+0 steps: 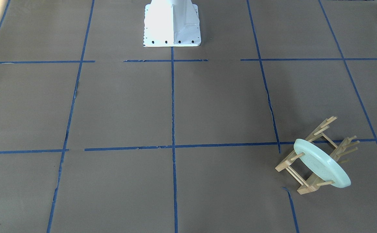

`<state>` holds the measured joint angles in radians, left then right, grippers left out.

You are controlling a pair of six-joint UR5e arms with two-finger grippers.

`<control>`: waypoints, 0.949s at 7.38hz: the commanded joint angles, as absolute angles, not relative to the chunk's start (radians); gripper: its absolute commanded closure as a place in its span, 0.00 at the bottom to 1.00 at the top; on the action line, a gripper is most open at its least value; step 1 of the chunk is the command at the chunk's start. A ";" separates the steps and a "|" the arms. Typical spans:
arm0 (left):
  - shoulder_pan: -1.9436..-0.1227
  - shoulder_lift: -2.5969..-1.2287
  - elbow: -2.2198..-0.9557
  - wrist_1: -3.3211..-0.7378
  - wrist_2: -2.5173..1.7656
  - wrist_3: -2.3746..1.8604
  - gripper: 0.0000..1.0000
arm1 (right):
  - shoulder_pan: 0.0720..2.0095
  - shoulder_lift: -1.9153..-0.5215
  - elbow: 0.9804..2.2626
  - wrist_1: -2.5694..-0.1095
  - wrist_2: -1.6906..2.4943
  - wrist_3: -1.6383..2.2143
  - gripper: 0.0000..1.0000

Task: Place plate on table
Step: 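Reach the left gripper to the pale green plate in the wooden rack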

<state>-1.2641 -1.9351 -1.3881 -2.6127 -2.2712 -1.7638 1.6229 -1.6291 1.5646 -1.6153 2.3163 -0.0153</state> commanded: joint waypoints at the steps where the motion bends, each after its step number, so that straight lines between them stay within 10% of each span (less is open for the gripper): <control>1: -1.151 -2.008 -1.344 -2.648 -2.065 -1.989 0.07 | 1.623 -1.629 1.565 -1.615 2.316 -0.015 0.00; 3: -1.147 -2.013 -1.341 -2.649 -2.056 -2.006 0.41 | 1.623 -1.629 1.565 -1.615 2.316 -0.015 0.00; 5: -1.149 -2.011 -1.341 -2.649 -2.059 -1.999 1.00 | 1.623 -1.629 1.565 -1.615 2.316 -0.015 0.00; 7: -1.163 -2.010 -1.348 -2.649 -2.063 -1.988 1.00 | 1.623 -1.629 1.565 -1.615 2.316 -0.015 0.00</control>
